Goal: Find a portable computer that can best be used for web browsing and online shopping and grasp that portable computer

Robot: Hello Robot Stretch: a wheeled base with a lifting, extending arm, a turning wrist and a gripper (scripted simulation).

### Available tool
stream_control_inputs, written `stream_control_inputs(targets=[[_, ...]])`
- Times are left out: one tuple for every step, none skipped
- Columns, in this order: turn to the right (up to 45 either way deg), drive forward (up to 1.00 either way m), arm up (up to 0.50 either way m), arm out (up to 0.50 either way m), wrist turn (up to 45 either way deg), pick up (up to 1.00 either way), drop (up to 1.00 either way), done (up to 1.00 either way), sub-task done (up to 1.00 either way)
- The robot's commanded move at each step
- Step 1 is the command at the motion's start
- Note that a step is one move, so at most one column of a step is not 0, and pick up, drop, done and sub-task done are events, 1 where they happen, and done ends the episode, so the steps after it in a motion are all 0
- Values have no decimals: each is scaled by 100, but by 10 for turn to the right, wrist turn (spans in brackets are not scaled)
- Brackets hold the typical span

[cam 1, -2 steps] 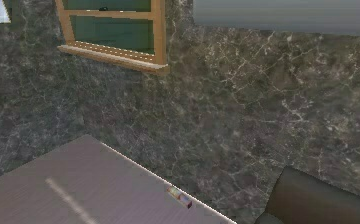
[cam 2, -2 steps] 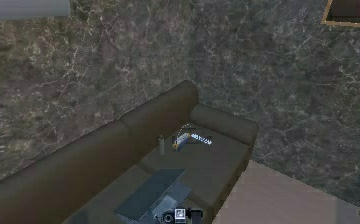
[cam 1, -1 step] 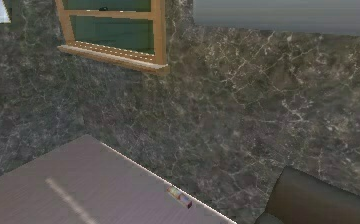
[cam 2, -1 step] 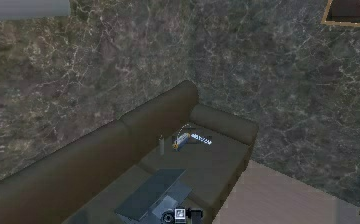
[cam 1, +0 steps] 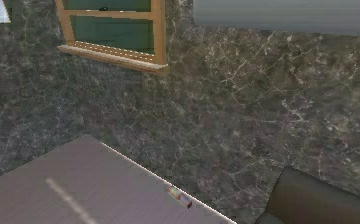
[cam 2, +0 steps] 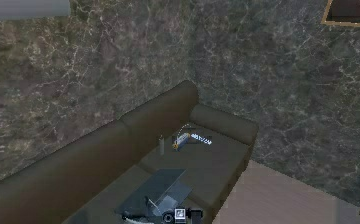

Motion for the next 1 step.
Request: stream_control_inputs(targets=[[0, 0, 0, 0, 60, 0, 0, 0, 0]])
